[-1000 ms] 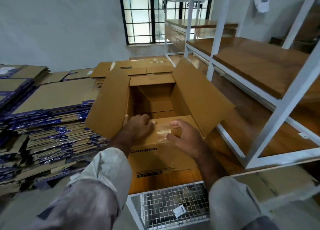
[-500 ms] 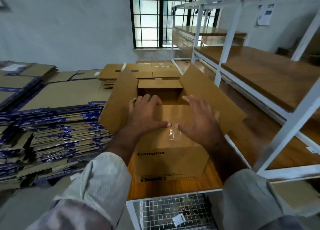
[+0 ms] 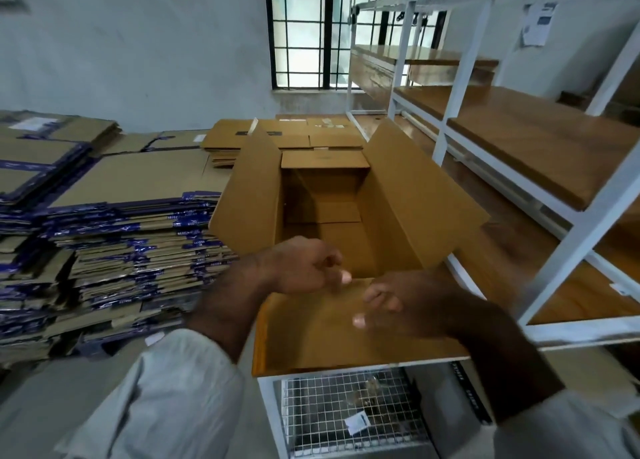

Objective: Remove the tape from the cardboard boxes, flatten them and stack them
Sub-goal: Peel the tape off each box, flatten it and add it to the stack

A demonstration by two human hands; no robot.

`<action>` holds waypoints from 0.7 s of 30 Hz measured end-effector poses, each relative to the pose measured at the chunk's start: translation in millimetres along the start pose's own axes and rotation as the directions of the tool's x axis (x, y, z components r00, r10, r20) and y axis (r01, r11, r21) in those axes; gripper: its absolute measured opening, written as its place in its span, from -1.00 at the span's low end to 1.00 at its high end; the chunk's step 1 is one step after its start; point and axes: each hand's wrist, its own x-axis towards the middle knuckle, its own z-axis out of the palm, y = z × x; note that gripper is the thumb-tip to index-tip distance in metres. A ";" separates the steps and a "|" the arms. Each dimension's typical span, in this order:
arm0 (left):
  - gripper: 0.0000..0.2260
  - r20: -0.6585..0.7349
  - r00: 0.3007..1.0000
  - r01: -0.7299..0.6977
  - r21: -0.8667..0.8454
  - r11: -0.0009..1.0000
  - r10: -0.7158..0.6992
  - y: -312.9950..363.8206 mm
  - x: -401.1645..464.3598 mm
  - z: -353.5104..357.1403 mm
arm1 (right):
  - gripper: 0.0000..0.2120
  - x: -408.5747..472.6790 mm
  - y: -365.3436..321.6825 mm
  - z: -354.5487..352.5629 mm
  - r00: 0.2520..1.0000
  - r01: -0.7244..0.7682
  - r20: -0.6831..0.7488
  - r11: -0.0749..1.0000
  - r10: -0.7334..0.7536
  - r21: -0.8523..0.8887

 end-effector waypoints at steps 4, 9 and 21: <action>-0.53 -0.044 0.995 0.098 0.100 0.990 -0.094 -14.6 34.9 56.0 | -0.74 22.5 25.6 41.3 0.941 -0.018 -0.336 0.998 0.037 0.060; -0.76 -0.366 0.930 0.158 0.301 0.940 -0.039 -24.0 47.6 92.1 | -0.86 36.1 20.3 68.3 0.877 -0.063 -0.478 0.998 0.052 -0.007; -0.49 -0.361 0.932 0.073 0.112 0.991 -0.028 -92.9 25.8 56.0 | -0.37 68.6 11.2 -22.5 0.872 -0.428 -0.381 0.856 0.306 -0.291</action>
